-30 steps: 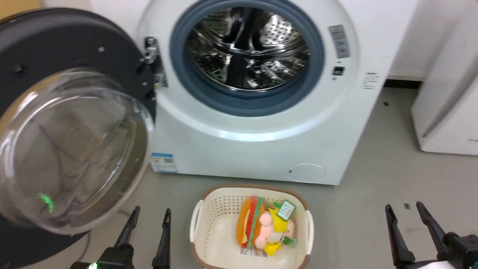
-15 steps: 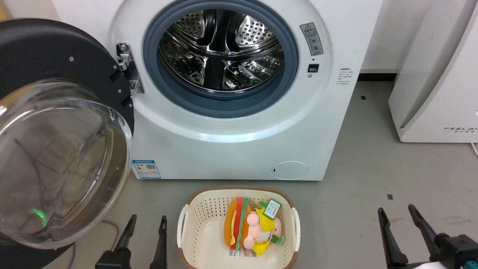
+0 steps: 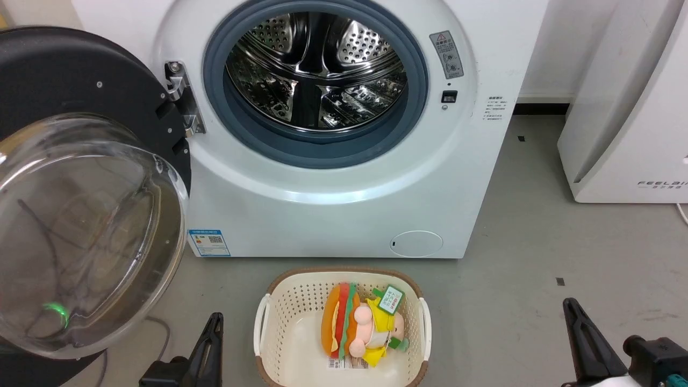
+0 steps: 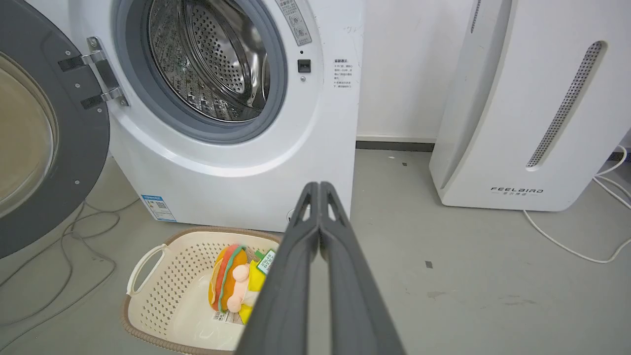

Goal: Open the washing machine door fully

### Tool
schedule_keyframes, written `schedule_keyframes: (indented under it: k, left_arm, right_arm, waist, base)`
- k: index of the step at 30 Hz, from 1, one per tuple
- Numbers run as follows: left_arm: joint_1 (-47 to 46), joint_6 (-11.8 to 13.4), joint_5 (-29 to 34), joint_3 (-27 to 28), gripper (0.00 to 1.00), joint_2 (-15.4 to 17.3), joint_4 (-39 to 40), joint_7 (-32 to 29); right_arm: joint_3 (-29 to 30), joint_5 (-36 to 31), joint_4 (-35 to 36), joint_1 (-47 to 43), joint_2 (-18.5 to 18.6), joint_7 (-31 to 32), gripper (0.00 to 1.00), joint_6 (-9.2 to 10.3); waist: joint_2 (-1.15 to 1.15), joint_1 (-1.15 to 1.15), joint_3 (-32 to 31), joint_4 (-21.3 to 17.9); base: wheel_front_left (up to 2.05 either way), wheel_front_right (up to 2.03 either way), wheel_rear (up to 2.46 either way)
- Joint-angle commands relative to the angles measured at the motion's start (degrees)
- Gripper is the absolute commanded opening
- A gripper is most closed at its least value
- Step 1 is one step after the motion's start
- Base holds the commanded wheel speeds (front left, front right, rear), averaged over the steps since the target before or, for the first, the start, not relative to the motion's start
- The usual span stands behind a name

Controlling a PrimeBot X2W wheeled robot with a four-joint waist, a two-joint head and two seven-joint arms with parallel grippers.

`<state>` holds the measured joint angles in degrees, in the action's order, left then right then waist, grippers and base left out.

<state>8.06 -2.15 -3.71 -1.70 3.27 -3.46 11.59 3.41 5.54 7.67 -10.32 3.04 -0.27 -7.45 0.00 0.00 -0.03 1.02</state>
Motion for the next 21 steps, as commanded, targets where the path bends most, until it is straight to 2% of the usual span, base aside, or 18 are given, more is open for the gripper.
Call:
schedule_keyframes:
  k: [1, 21]
  left_arm:
    - [-0.6, 0.2, 0.2, 0.1, 0.00, 0.1, 0.2, -0.3]
    - [-1.9, 0.5, 0.9, 0.4, 0.00, 0.0, 0.8, -2.4]
  right_arm:
    - [-0.1, -0.3, -0.4, 0.6, 0.0, 0.0, 0.00, 0.00]
    - [-0.7, -1.2, -1.7, 2.4, 0.0, 0.1, 0.00, -0.01]
  waist:
    - [0.00, 0.00, 0.0, 0.0]
    - [0.00, 0.00, 0.0, -0.2]
  base:
    - [0.00, 0.00, 0.00]
    - [0.00, 0.00, 0.00]
